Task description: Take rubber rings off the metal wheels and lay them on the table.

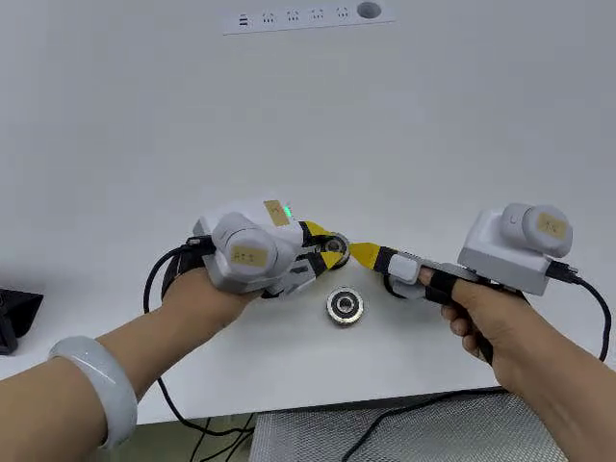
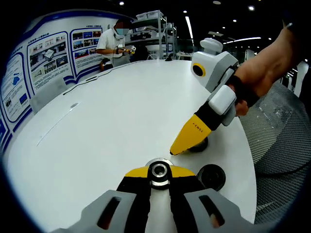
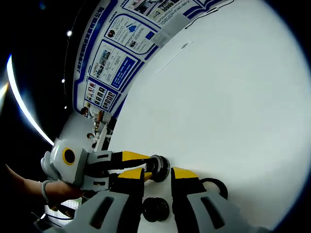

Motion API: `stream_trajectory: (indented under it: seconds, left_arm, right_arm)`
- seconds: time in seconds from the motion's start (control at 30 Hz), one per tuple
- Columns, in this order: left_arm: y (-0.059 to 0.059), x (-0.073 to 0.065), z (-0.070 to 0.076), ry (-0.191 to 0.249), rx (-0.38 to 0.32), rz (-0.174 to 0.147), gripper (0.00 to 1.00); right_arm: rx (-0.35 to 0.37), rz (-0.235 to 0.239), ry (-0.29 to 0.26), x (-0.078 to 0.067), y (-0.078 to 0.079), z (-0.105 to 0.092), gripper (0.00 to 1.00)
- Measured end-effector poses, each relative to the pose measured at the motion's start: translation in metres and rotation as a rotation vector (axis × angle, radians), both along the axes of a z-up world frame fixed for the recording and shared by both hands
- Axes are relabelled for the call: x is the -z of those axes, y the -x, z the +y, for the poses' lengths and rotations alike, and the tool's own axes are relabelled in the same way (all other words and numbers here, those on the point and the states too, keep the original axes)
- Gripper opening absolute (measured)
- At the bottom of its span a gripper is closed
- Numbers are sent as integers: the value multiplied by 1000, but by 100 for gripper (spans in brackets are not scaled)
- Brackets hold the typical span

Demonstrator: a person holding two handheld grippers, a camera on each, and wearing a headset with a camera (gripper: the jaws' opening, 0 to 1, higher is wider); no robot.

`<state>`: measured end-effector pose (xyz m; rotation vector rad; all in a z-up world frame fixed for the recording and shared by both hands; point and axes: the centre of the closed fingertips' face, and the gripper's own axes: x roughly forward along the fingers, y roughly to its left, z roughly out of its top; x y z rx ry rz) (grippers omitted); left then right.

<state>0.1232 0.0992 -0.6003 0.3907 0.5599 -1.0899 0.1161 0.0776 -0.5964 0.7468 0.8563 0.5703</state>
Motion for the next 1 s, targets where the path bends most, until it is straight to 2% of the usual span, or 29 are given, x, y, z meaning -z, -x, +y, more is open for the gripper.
stream_trajectory:
  seconds: [0.5, 0.67, 0.87, 0.93, 1.0]
  left_arm:
    - [-1, 0, 1, 5, -7, 1, 14]
    - [-1, 0, 1, 9, -10, 2, 13]
    - [-2, 0, 1, 9, -11, 2, 13]
    - [-2, 0, 0, 9, -10, 1, 13]
    - [-2, 0, 0, 9, -9, 2, 13]
  right_arm:
    - [-8, 54, -53, 7, -1, 16, 24]
    - [5, 66, -69, 8, -3, 16, 23]
    - [-1, 70, -78, 6, -1, 16, 23]
    - [-1, 71, -101, 1, 0, 18, 22]
    - [-3, 66, -93, 1, 0, 18, 22]
